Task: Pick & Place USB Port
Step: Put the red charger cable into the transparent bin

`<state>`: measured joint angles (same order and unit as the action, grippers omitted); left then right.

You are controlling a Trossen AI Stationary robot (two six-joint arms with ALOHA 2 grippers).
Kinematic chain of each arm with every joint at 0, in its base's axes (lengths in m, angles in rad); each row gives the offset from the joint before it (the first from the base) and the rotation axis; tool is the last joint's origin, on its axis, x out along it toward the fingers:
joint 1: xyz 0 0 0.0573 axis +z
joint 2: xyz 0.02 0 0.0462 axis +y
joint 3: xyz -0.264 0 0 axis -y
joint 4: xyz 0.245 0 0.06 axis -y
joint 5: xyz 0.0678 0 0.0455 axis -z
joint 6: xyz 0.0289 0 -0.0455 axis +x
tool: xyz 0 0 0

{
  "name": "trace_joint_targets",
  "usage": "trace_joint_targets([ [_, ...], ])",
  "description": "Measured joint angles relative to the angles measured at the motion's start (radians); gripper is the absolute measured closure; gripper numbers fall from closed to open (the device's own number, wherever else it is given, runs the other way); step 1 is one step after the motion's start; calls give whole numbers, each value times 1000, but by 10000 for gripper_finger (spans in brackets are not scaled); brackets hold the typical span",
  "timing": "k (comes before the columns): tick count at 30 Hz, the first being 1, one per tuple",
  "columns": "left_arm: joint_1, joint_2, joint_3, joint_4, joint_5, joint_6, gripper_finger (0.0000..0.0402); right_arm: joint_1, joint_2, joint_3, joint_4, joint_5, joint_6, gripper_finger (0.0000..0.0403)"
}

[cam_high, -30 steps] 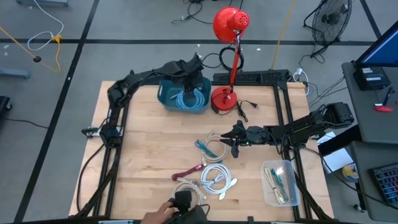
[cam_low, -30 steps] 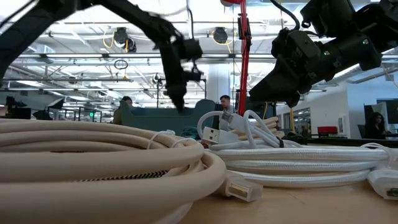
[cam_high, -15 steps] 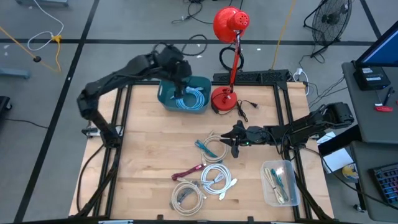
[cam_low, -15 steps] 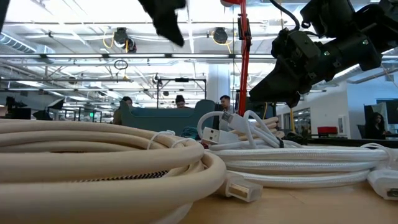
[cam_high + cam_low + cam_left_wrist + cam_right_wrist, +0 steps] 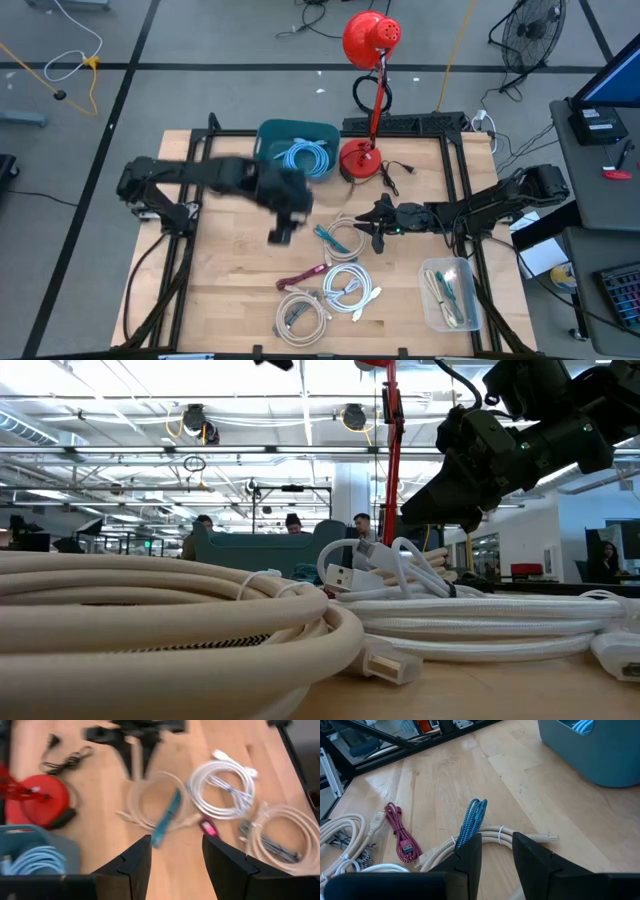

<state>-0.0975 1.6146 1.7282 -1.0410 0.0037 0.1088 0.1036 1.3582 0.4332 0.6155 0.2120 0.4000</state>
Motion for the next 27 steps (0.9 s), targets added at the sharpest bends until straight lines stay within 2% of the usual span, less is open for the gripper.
trace_joint_targets([
  [9, -274, -2, -205, 70, -168, -217, 222, 0, 0, 0, 0, 0, 0, 303],
  [16, -368, -2, -434, 262, -316, -380, 222, 0, 0, 0, 1, 0, 3, 303],
  [20, -369, -2, -549, 437, -311, -495, 222, 0, 0, 0, 1, 0, 3, 303],
  [23, -361, -2, -610, 529, -268, -572, 222, 0, 0, 0, 1, 0, 3, 303],
  [27, -373, -1, -648, 591, -259, -579, 222, -7, 0, 0, 1, 0, 3, 303],
])
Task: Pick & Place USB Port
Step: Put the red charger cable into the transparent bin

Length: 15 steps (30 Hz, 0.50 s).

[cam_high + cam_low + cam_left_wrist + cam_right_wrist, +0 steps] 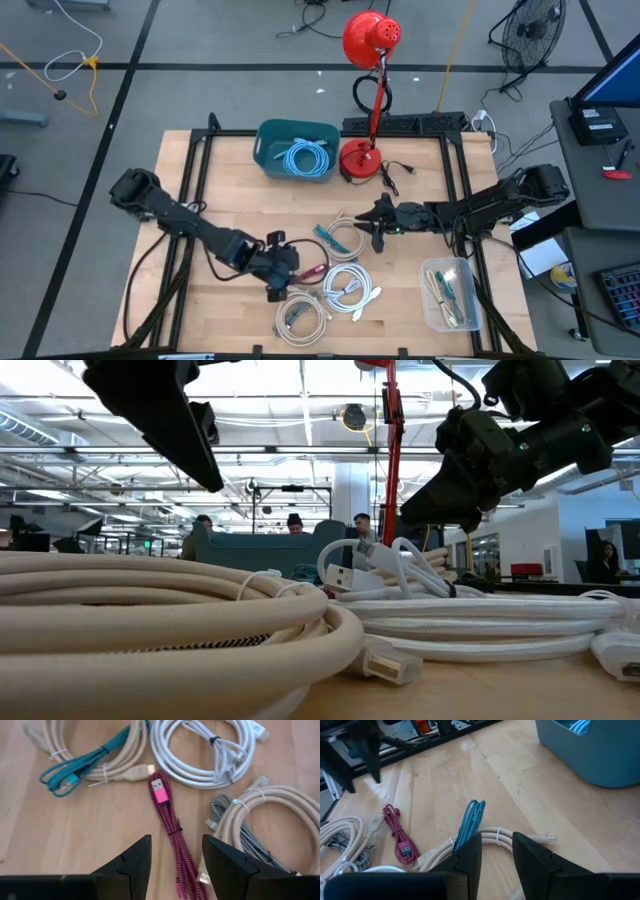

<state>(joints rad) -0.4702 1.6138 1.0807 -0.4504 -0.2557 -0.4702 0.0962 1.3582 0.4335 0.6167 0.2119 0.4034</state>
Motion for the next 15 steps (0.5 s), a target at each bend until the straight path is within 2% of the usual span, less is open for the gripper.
trace_joint_targets([
  [8, 5, 81, -1, 58, -4, 32, 222, -6, 0, 0, 0, -3, 0, 303],
  [15, 35, 194, -1, 99, 69, 62, 222, -5, 0, 0, 0, -3, 0, 303],
])
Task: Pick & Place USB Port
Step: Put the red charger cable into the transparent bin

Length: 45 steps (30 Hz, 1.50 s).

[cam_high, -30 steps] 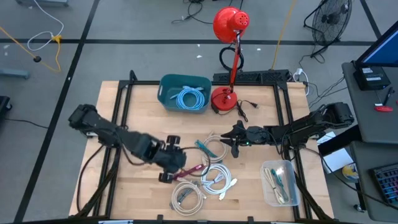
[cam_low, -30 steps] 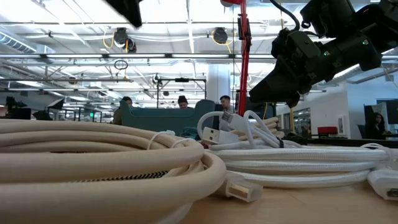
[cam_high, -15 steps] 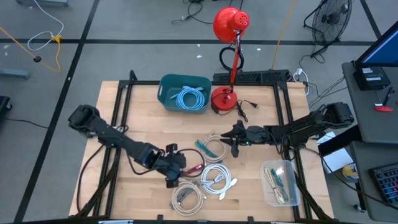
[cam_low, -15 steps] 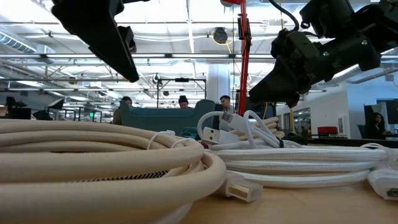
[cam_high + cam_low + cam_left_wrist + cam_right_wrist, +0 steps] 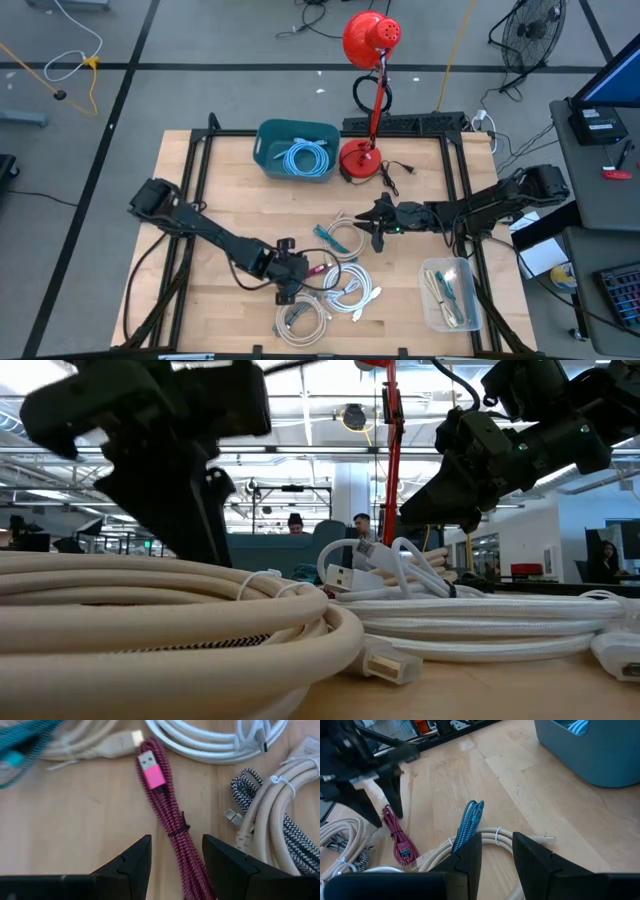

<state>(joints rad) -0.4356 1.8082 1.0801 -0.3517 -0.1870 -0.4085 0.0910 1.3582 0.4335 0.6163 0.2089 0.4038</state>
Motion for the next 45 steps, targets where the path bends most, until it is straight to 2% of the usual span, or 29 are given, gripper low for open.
trace_joint_targets([
  [11, 12, 18, 0, 6, 65, 15, 222, 0, 0, 0, -4, 0, -1, 303],
  [24, -17, 18, 0, -21, 50, -12, 226, 0, 0, 0, -4, 1, 1, 303],
  [28, -16, 18, 0, -21, 26, 15, 269, 0, 0, 0, -4, 2, 0, 303],
  [33, 0, 18, 0, -21, 41, 33, 378, 0, 0, 0, -4, 3, 0, 303],
  [34, 4, 18, 0, -21, 52, 34, 389, 0, 0, 0, -4, 3, 0, 303],
  [41, 1, 18, 0, -20, 81, 47, 364, 0, 0, 0, -3, 3, 2, 303],
  [45, 8, 18, 0, -11, 92, 68, 329, 0, 0, 0, -2, 3, 2, 303],
])
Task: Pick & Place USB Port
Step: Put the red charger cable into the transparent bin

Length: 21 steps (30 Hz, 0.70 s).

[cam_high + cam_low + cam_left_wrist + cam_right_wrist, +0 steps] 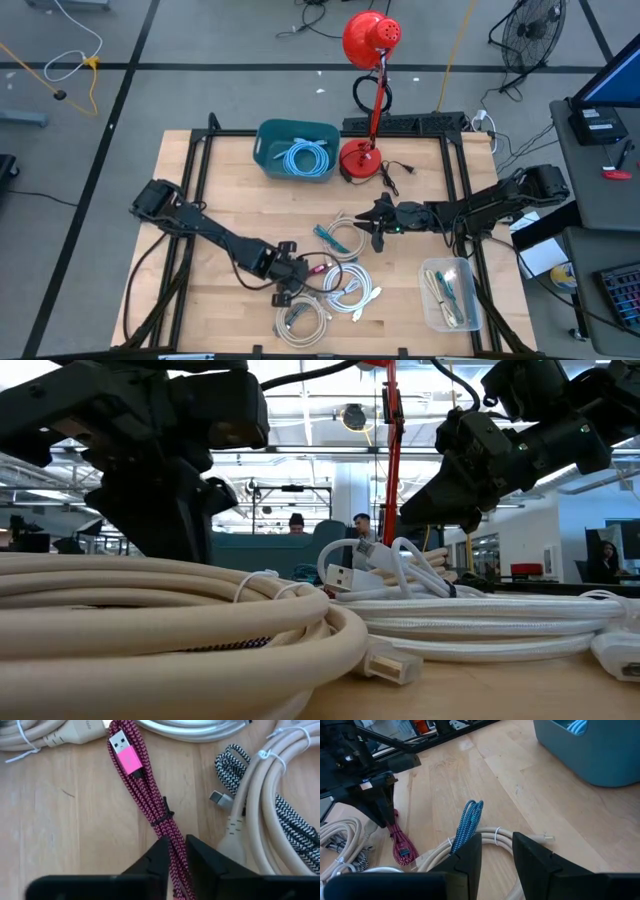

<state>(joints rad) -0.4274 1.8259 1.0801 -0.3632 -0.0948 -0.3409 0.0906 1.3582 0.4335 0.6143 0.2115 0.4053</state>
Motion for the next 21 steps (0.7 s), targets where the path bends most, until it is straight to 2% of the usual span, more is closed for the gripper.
trace_joint_targets([
  [6, 23, 0, 0, -1, 7, -1, 244, 0, 0, 0, 2, 0, -1, 303],
  [10, 28, 9, 0, 4, 1, -1, 209, 0, 0, 0, 2, 0, -1, 303],
  [18, 21, 98, 5, 17, 17, -39, 202, 0, 0, 0, -5, 1, -1, 303],
  [21, 21, 105, 5, 14, 6, -40, 218, 0, 0, 0, -4, 1, -1, 303],
])
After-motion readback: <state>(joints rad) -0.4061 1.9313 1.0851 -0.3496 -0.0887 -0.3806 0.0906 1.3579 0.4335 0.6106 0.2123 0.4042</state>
